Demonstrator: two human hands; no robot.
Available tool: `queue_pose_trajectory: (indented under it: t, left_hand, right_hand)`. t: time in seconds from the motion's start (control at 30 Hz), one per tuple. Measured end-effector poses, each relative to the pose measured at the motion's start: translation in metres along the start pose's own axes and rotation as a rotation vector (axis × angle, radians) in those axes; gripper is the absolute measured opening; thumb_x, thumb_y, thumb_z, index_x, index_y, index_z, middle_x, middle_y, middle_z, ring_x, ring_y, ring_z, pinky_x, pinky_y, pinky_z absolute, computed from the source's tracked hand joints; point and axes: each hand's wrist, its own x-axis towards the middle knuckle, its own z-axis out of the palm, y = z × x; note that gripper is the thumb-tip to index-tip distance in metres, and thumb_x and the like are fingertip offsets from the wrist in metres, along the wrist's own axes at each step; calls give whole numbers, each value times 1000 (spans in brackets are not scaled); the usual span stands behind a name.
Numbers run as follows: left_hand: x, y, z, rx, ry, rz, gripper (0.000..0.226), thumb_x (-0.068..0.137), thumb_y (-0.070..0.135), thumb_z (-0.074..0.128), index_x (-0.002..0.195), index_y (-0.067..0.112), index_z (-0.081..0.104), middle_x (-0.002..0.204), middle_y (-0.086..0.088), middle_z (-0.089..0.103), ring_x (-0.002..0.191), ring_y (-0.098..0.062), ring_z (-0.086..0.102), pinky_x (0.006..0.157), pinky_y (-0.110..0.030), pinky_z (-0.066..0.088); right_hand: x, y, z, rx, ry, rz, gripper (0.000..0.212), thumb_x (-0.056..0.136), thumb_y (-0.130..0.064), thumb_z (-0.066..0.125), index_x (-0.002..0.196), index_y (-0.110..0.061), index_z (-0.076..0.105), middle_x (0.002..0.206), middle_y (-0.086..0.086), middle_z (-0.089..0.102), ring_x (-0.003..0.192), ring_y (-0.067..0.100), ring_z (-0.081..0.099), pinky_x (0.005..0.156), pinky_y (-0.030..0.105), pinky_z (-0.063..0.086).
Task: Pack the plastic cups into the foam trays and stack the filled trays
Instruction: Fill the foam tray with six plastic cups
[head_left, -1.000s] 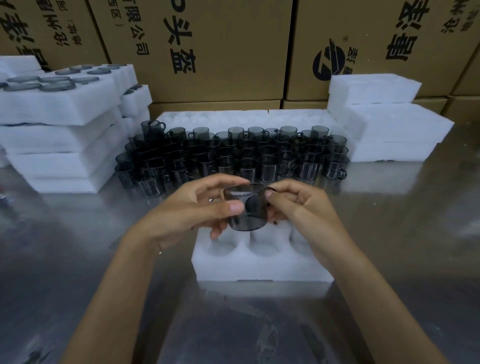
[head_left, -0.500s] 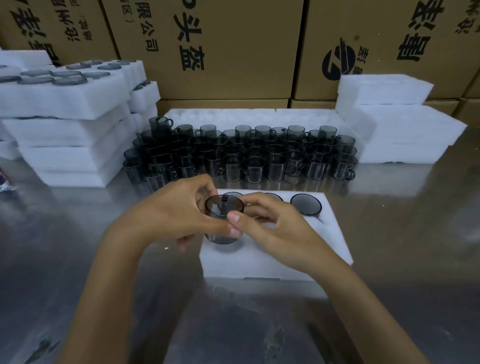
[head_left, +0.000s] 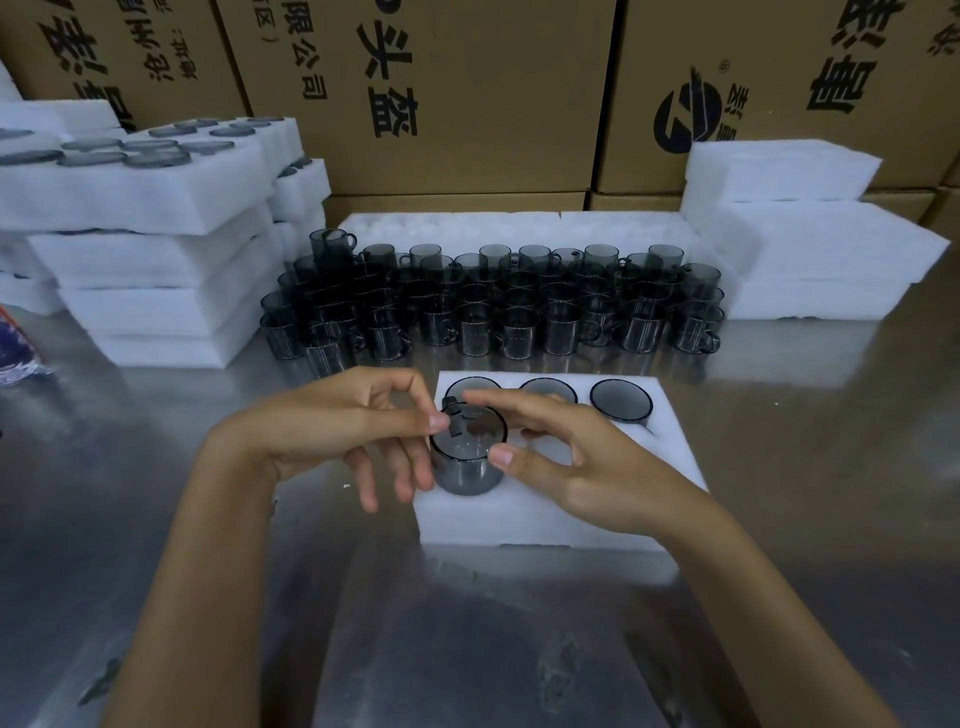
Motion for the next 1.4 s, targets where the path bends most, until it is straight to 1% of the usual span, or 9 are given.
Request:
queue_pose_trajectory:
  t: [0.1,0.27,0.47,0.63,0.8,1.0,1.1,1.2,1.4]
  left_hand:
    - [3,-4,-1,10,-37,-47,38,79,34,77,94,9,52,81,-25,71,62,-29,68,43,-28,52]
    - [10,-10,-1,76,19,-177,49,66,35,85,89,13,48,60,-6,57,48,-16,51,40,-25,48]
    - [16,-16,-4,82,20,-229,53,61,37,89,86,13,49,63,-4,58,52,-15,53,39,-25,47]
    - [15,-22,-8,59,45,-130,38,78,45,78,83,15,55,65,-4,56,53,-15,52,40,-24,42]
    - [35,-36,-15,23,500,-73,29,94,37,64,79,14,56,64,-7,57,48,-15,48,42,-23,34]
    - [61,-55,-19,61,824,37,9,95,13,59,88,19,61,73,-3,61,52,-10,56,39,-28,44]
    - [74,-68,-17,146,1037,110,19,93,10,56,104,25,59,76,5,56,73,-17,55,68,-35,51]
    - [85,-83,-12,232,996,124,50,95,9,57,141,22,43,88,0,60,83,-15,56,80,-32,45]
    - [102,-84,-13,511,962,34,75,97,10,51,159,24,11,85,-8,54,68,-16,51,61,-30,39]
  right_hand:
    - [0,6,4,-131,10,9,48,97,-24,64,143,-35,51,124,-26,50,129,-7,35,113,21,29]
    - [4,12,10,-402,-3,15,49,96,-39,61,142,-47,48,158,-22,28,144,-4,7,116,27,5]
    - [9,11,6,-423,-17,41,49,91,-43,65,136,-54,51,159,-24,25,144,-3,6,105,19,-3]
    - [4,9,-6,-127,114,-10,44,89,-29,73,129,-43,62,139,-26,53,136,-6,35,117,23,25]
    - [3,29,-39,-58,528,83,25,92,-23,68,114,-36,71,119,-14,66,103,0,62,95,17,47]
    - [-3,64,-56,188,734,230,20,93,-13,67,109,-25,72,110,-10,71,114,13,62,98,29,50]
    - [-1,71,-55,298,764,263,18,93,-13,67,107,-22,73,109,-4,72,111,15,65,100,32,50]
    - [1,78,-53,308,768,284,15,93,-13,67,101,-24,73,103,-8,73,97,-3,64,81,10,46]
    - [1,88,-51,359,735,346,12,92,-23,67,98,-30,75,88,-7,70,60,-13,57,53,2,41]
